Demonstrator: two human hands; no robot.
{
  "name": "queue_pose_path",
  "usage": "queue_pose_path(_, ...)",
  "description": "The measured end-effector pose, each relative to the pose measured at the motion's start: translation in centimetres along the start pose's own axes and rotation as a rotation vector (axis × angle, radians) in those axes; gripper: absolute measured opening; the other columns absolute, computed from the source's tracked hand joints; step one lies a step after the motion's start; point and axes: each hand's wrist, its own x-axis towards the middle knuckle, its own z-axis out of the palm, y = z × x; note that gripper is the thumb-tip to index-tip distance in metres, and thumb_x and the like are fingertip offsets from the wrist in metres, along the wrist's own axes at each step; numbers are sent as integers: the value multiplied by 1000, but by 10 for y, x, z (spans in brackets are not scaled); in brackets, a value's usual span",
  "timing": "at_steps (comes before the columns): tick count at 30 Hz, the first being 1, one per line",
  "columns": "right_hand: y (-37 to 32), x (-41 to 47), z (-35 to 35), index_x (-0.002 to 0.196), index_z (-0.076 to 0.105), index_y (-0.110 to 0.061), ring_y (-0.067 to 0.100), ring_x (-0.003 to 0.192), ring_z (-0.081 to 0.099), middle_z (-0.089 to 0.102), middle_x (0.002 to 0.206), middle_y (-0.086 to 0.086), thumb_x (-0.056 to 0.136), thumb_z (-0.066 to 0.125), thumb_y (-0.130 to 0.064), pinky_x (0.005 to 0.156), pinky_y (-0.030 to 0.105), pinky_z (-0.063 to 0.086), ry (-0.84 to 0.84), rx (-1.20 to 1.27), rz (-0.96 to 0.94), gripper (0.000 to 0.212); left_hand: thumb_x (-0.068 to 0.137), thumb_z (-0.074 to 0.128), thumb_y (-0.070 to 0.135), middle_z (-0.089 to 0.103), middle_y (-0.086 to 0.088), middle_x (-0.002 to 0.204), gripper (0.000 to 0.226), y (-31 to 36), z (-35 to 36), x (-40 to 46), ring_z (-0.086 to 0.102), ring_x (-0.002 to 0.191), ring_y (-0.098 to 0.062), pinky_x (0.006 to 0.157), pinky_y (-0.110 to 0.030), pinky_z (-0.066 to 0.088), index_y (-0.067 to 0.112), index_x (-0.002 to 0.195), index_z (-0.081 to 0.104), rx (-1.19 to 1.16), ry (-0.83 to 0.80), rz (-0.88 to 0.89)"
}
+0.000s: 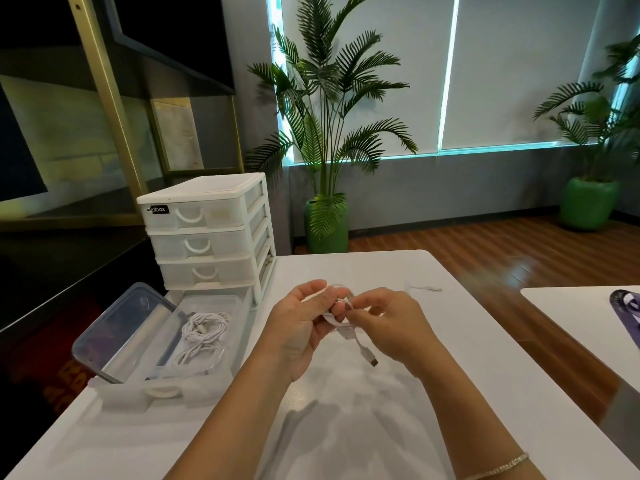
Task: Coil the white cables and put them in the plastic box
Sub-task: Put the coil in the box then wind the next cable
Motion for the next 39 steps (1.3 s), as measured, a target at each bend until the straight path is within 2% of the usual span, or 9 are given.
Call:
queue_pose_path(3,1,1,2,96,69,-17,11,90,52,61,101,-4,88,60,-29,78,26,41,19,118,68,17,84,63,21,69,-8,87,17,-1,-3,2,60,64,-14,70,-27,56,19,99,56,284,55,111)
queue_pose_path(8,2,1,5,95,66,-15,10,81,55,62,87,-4,92,55,-27,66,18,42,22,232,128,17,87,61,29,67,3,74,14,-5,-9,4,62,63,-10,68,-21,55,29,98,53,569,43,302)
queue_pose_path(16,4,4,5,97,63,-15,9,76,54,60,85,-3,95,49,-24,71,21,46,118,229,144,16,92,54,29,61,10,102,23,-13,-8,3,59,90,-11,67,-6,43,24,114,57,1065,39,459)
queue_pose_path(20,5,6,7,97,61,-17,9,76,51,57,90,-6,97,44,-27,74,25,46,115,215,154,20,94,52,26,63,8,96,14,-15,-8,5,60,79,-11,71,-13,47,25,105,59,1054,-28,401)
queue_pose_path(23,7,7,8,94,59,-17,12,78,54,59,92,-5,96,46,-31,79,28,51,148,180,143,19,95,49,21,63,6,86,12,-14,-6,4,58,70,-10,69,-16,50,24,98,60,819,-92,303)
queue_pose_path(28,4,7,7,94,59,-15,18,81,63,63,88,-1,94,46,-39,80,32,54,144,225,192,26,93,52,14,69,-1,94,11,-17,-1,1,67,86,-17,83,-25,55,22,94,58,492,-133,174)
queue_pose_path(33,5,6,6,96,65,-10,14,57,55,60,69,2,91,54,-35,69,32,52,146,330,298,28,85,66,16,63,15,92,29,-20,3,0,63,83,-8,70,-7,48,37,94,49,802,-21,344)
queue_pose_path(36,6,5,4,105,63,-11,14,61,56,63,81,6,87,62,-33,65,31,51,154,393,346,29,85,66,19,57,22,84,45,-21,4,-5,58,73,1,68,-2,44,48,112,45,1033,-34,481)
queue_pose_path(39,8,6,2,113,58,-11,21,73,59,65,103,16,84,65,-28,65,31,49,157,457,376,33,84,67,21,62,16,87,36,-22,4,-6,57,71,2,69,1,42,36,116,59,1050,7,595)
